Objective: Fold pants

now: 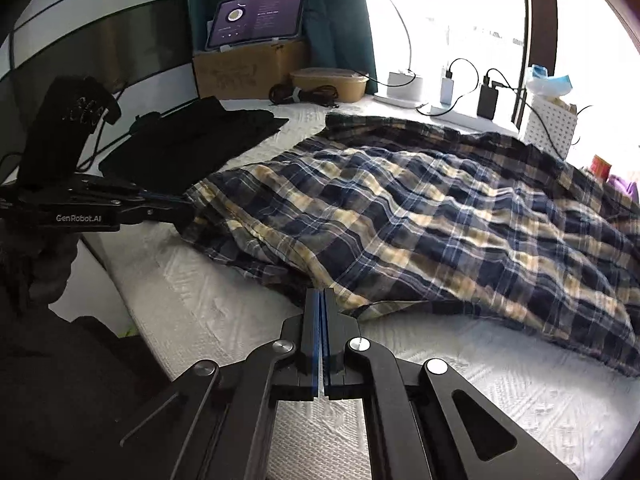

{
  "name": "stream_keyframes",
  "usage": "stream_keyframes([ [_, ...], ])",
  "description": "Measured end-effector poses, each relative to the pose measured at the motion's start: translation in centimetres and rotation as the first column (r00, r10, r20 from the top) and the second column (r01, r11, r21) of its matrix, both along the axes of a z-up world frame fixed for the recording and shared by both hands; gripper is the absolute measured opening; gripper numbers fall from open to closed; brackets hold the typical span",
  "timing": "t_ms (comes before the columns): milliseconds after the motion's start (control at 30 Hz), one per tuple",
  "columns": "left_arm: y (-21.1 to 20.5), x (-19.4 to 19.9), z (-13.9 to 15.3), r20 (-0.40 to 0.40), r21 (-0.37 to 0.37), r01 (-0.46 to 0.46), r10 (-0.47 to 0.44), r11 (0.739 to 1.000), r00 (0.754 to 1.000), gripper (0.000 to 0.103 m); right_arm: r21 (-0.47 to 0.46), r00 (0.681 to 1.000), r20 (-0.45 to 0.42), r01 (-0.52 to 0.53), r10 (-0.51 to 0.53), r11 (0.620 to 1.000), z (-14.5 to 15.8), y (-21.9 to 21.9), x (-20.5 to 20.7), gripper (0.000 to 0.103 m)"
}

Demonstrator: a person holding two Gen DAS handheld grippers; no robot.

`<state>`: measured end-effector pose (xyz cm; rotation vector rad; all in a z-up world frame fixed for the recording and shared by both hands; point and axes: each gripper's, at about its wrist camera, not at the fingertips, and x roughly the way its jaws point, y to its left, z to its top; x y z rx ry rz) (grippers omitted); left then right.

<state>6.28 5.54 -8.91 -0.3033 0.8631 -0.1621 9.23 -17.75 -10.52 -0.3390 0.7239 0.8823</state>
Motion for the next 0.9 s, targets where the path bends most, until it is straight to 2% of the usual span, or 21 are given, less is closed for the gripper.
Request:
stream_keyframes([
  [133, 0.0, 0.0, 1.0, 0.055, 0.061, -0.043, 0.04, 0.997, 0.998, 0.008, -0.005, 0.999, 0.046, 0.011, -0.011, 1.0, 0.4, 0.3, -0.4, 0.001],
  [233, -0.2, 0.4, 0.8, 0.064, 0.101, -0.052, 0.045, 0.994, 0.997, 0.034, -0.01, 0.998, 0.045, 0.037, -0.036, 0.999, 0.3, 0.3, 0.0, 0.001],
  [267, -0.3, 0.5, 0.7, 0.067, 0.098, -0.05, 0.043, 0.994, 0.997, 0.039, -0.013, 0.998, 0.04, 0.047, -0.046, 0.999, 0.2, 0.4, 0.3, 0.001],
  [433, -0.4, 1.1, 0.0, 0.061, 0.083, -0.049, 0.044, 0.995, 0.997, 0.044, -0.018, 0.995, 0.023, 0.094, -0.094, 0.995, -0.1, 0.3, 1.0, 0.001],
  [667, -0.1, 2.0, -0.9, 0.054, 0.052, -0.074, 0.071, 0.996, 0.996, 0.045, 0.01, 0.99, 0.022, 0.137, -0.137, 0.99, 0.0, -0.5, 1.6, 0.002],
  [733, -0.4, 2.0, -0.9, 0.066, 0.059, -0.06, 0.056, 0.996, 0.996, 0.044, 0.018, 0.989, 0.015, 0.147, -0.147, 0.989, 0.0, -0.6, 1.7, 0.002],
  [767, -0.7, 2.0, -0.8, 0.073, 0.069, -0.054, 0.049, 0.996, 0.996, 0.035, 0.022, 0.989, 0.008, 0.15, -0.15, 0.988, -0.1, -0.7, 1.8, 0.002],
  [800, -0.9, 2.0, -0.8, 0.079, 0.078, -0.047, 0.04, 0.996, 0.996, 0.014, 0.022, 0.988, 0.0, 0.158, -0.158, 0.987, -0.2, -0.7, 2.0, 0.002],
  [900, -1.8, 1.7, -0.6, 0.068, 0.092, -0.015, 0.008, 0.996, 0.998, 0.004, 0.034, 0.984, -0.006, 0.181, -0.181, 0.983, -0.3, -1.0, 2.3, 0.002],
])
